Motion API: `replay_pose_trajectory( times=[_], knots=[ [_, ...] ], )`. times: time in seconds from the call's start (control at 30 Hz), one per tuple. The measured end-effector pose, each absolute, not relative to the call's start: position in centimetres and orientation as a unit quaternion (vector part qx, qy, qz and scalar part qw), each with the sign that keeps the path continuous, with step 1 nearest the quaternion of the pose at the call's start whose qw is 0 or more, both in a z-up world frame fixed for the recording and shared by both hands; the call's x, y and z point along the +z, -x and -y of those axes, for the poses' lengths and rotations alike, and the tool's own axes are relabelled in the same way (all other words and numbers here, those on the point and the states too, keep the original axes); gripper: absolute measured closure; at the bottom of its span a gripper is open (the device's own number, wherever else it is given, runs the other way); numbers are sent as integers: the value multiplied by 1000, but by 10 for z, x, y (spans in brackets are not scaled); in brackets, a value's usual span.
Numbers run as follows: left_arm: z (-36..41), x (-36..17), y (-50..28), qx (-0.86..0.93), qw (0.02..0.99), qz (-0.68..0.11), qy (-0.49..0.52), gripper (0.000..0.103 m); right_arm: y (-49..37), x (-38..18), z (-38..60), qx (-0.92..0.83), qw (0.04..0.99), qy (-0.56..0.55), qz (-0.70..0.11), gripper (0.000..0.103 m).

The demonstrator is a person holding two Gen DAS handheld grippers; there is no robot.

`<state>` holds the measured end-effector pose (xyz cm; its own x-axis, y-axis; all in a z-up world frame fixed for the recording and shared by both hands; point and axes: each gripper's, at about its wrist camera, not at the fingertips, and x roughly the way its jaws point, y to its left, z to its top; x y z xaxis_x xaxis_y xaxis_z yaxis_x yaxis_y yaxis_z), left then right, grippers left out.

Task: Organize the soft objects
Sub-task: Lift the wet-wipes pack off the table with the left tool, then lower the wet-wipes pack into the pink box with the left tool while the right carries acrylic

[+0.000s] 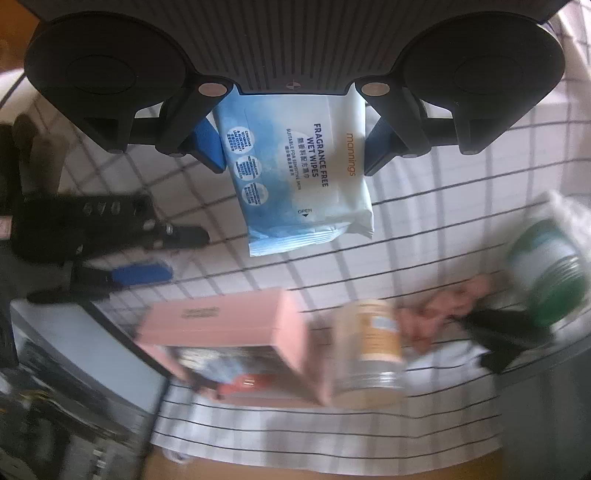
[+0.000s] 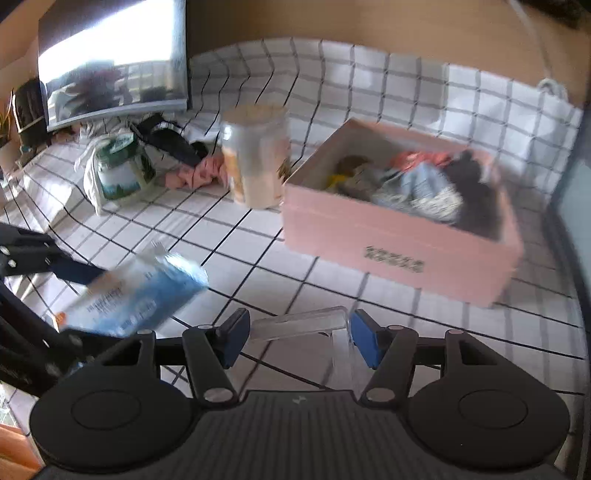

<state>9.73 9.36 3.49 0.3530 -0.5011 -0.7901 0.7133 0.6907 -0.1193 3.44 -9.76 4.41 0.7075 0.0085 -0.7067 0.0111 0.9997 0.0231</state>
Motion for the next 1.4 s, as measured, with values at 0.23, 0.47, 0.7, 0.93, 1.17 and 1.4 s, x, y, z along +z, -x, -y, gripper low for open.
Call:
replay_pose_trajectory(
  times=[0.23,0.47,0.7,0.93,1.17,1.4],
  knots=[
    [-63,41,-80,-447,773,-427,-143,19,-1,76,125,-67,927,12,-368,42],
    [-27,90,-121,-460,800,-369,-110,19,26,96,151,-119,932,3,-343,42],
    [49,126,-199,-426,845,-318,-58,19,40,103,164,-134,933,-10,-334,42],
    [137,49,-238,-371,825,-395,-159,17,45,91,169,-141,925,-10,-353,42],
    [122,62,-236,-390,836,-366,-122,19,38,87,176,-143,922,-13,-359,42],
    [80,111,-226,-441,839,-316,-47,20,5,95,164,-126,936,14,-328,42]
  ],
)
